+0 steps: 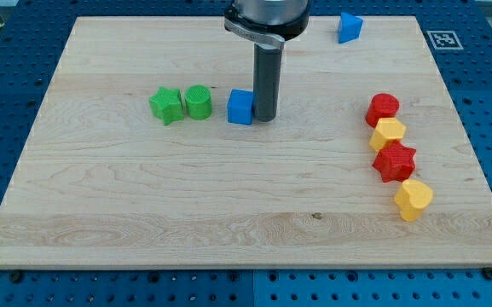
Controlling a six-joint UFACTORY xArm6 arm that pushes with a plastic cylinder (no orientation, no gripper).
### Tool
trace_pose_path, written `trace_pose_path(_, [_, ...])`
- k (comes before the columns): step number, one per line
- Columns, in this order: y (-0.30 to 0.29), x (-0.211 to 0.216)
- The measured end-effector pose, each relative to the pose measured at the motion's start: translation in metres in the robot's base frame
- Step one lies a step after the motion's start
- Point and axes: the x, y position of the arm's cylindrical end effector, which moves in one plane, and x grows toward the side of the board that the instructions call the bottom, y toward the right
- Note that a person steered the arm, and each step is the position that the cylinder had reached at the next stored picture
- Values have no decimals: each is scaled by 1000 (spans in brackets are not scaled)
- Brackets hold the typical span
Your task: Move the arm to the top of the blue triangle
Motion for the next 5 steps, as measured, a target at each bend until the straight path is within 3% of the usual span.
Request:
trace_pose_path(3, [70,-106])
trace_pose_path(5, [223,-106])
